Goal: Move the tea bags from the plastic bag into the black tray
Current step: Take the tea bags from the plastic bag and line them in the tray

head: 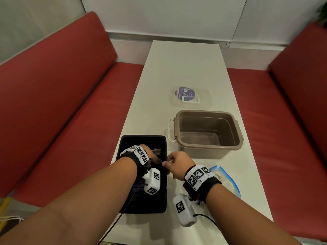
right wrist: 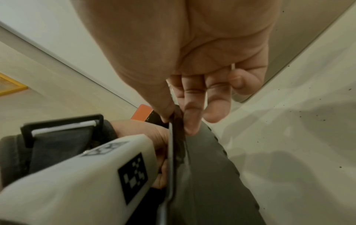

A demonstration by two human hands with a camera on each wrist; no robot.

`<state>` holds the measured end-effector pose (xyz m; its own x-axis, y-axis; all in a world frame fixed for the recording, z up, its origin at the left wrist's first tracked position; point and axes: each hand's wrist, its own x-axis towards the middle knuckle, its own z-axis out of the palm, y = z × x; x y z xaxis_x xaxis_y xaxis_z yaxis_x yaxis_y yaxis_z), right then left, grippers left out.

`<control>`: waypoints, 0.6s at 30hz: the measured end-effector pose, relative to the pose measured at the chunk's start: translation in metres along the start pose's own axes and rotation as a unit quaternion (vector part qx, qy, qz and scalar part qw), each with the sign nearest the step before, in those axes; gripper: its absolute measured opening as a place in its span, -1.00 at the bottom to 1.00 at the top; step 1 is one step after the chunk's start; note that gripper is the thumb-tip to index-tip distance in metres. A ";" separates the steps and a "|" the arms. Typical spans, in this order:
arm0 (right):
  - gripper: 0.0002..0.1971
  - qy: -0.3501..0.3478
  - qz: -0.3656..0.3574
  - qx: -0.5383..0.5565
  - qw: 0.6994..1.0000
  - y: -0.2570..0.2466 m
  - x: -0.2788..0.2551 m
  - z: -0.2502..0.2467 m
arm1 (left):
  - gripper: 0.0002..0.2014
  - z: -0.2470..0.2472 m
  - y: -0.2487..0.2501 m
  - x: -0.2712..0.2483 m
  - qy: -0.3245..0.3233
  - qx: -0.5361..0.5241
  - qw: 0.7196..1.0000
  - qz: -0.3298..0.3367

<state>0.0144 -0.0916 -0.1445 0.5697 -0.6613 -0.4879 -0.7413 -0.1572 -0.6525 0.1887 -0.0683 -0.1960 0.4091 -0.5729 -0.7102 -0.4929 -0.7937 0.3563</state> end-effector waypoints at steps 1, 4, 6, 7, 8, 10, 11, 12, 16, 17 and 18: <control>-0.81 0.001 0.001 0.001 1.000 0.000 0.000 0.000 | -0.61 0.000 -0.001 0.002 -0.003 -0.017 1.000 0.000; -0.81 0.003 0.001 -0.004 1.000 0.000 0.000 0.002 | -0.61 -0.003 0.001 0.004 0.015 -0.061 0.998 0.001; -0.80 0.005 0.002 -0.006 1.000 0.000 0.000 0.002 | -0.62 -0.004 0.002 0.003 0.024 -0.065 0.998 0.006; -0.81 0.005 0.004 -0.005 1.000 0.000 0.000 0.002 | -0.63 -0.004 0.002 0.005 0.026 -0.059 0.998 0.009; -0.81 0.004 0.004 -0.003 1.000 0.000 0.000 0.001 | -0.64 -0.004 0.002 0.004 0.022 -0.055 0.998 0.009; -0.83 0.002 0.004 0.003 1.000 0.001 -0.001 0.001 | -0.65 -0.003 0.001 0.005 0.014 -0.056 0.998 0.005; -0.83 0.001 0.004 0.005 1.000 0.001 -0.001 0.001 | -0.64 -0.002 -0.001 0.008 0.016 -0.053 0.998 -0.001; -0.83 0.002 0.003 0.004 1.000 0.001 -0.001 0.001 | -0.63 -0.001 -0.003 0.009 0.021 -0.045 0.999 -0.004; -0.82 0.000 0.007 -0.002 1.000 0.001 0.000 0.002 | -0.61 0.004 -0.006 0.014 0.050 -0.013 0.999 -0.001; -0.82 0.002 0.007 -0.002 1.000 0.001 0.000 0.002 | -0.60 0.005 -0.005 0.015 0.054 -0.012 0.998 0.002; -0.82 0.003 0.008 -0.003 1.000 0.001 0.000 0.002 | -0.60 0.006 -0.003 0.012 0.055 -0.010 0.998 0.005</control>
<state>0.0144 -0.0899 -0.1464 0.5562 -0.6682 -0.4940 -0.7517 -0.1511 -0.6420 0.1907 -0.0720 -0.2089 0.4862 -0.5992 -0.6361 -0.4822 -0.7910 0.3766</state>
